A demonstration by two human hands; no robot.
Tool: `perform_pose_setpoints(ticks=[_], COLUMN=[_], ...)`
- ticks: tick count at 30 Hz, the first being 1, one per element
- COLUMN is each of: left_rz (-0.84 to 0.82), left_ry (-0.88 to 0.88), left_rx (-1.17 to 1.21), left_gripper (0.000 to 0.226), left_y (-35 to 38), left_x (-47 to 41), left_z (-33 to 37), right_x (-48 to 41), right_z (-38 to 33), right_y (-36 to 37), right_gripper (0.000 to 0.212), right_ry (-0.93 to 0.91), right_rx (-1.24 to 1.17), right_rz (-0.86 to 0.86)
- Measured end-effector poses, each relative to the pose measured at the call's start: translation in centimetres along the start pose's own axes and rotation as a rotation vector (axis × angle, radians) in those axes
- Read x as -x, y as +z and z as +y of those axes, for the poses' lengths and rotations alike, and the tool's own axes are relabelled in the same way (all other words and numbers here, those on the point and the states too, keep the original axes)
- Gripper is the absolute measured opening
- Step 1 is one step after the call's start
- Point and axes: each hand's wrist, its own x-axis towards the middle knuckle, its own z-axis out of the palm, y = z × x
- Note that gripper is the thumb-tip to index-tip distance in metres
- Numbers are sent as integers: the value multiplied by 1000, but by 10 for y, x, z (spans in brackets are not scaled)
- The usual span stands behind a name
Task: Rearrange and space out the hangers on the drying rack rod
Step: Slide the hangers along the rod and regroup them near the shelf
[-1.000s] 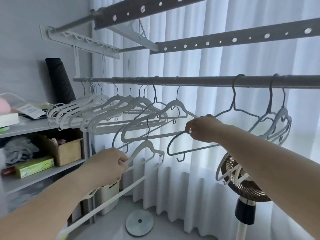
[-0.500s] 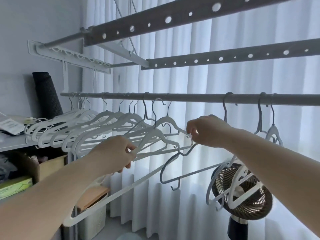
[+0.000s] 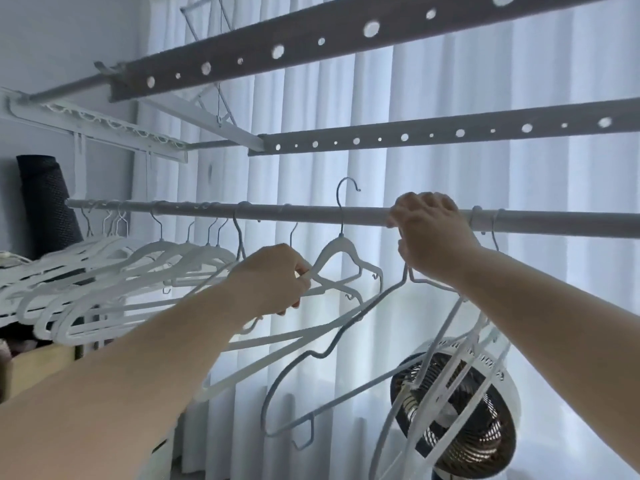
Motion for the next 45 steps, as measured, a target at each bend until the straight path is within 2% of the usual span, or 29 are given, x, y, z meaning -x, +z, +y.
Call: perform_pose_setpoints(ticks=[3,12,17,18,21,23,25,29,34,36,39,42,45], left_rz=[-15,-115,-174,-168,5,175,251,78,-123,-200,-253,-174,-104], left_ry=[7,31,83,87,86,65,27,-148,-271,-278,-266,-214,-159], left_rx=[-23,-50,27,40,56,-19,-123,-314,-424,-356,-70,64,98], left_gripper=[20,32,20,22,25,25,33,49,38,31,20,26,30], left_y=[16,36,37,34,23,16,9,5,7,9,14,15,14], left_x=[-4,-7,-9,-10,-13,-11,-10,-12,-18,-20,-21,-26,-32], left_z=[5,13,14,12,1,-11,-26,-55,-83,-91,-96,-94,-88], right_x=[-2,-7,-16,-18,-25,-30,-35,-42,-44,-43,-42,-40,-39], right_z=[5,-1,-4,-5,-9,-11,-14,-17,-17,-18,-17,-15,-14], right_y=[0,9,10,10,12,12,11,10,12,13,14,14,13], right_gripper=[33,34,40,40,38,38,43,46,35,35,34,35,38], right_ry=[-40,-8,-20,-21,-16,-14,-11,8,25,29,25,12,-4], right_rx=[-16,-86,-74,-68,-47,-46,-32,47,59,52,53,50,60], right_rz=[25,110,91,72,28,7,-40,-109,-66,-45,-28,-21,-19])
